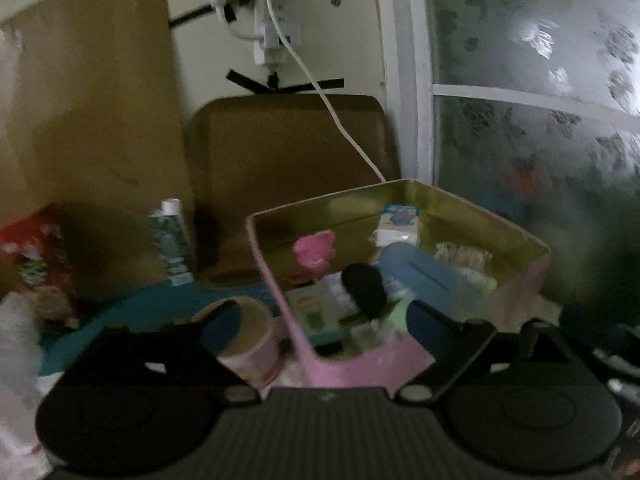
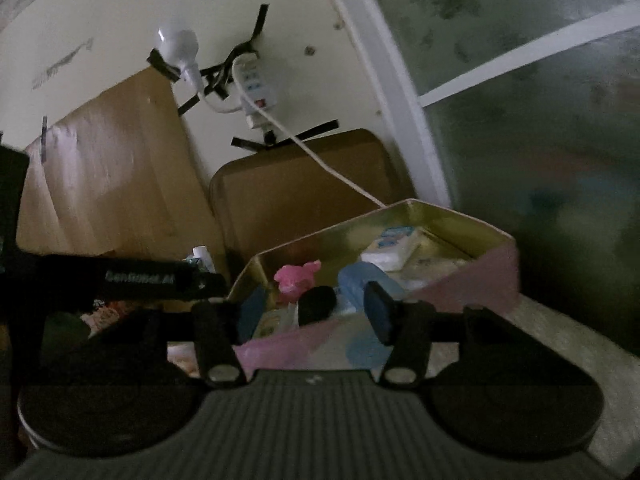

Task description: Organize soft objects

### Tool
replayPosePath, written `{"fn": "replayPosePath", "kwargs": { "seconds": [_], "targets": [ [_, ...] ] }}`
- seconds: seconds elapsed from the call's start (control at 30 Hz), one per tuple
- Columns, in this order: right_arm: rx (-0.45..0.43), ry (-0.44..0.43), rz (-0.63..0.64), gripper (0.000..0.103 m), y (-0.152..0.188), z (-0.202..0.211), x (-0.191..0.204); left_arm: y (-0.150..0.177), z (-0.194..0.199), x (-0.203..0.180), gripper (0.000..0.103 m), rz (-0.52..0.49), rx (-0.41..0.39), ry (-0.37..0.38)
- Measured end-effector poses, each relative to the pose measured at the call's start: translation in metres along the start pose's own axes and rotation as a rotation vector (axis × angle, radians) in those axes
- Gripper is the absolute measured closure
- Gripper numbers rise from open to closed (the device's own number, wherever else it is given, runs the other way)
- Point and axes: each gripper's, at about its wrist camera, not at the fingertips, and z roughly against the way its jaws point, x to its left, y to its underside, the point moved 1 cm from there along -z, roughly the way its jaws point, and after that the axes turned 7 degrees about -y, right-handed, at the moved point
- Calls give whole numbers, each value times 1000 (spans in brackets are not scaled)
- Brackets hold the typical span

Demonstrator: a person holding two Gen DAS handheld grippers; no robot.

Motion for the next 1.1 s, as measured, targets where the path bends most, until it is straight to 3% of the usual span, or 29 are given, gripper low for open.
{"fn": "replayPosePath", "kwargs": {
  "seconds": [0.17,0.3,0.7,1.1],
  "targets": [
    [39,41,-28,41,12,26,17,23,33,9,0,11,16,6],
    [73,38,-65,29,19,39,30,41,58,19,0,18,18,-6],
    [117,-21,-96,22,23,67,63,80,101,48,0,68,52,-65],
    [106,-38,-88,19,21,81,82,88,124,57,0,69,30,-90]
  ]
}}
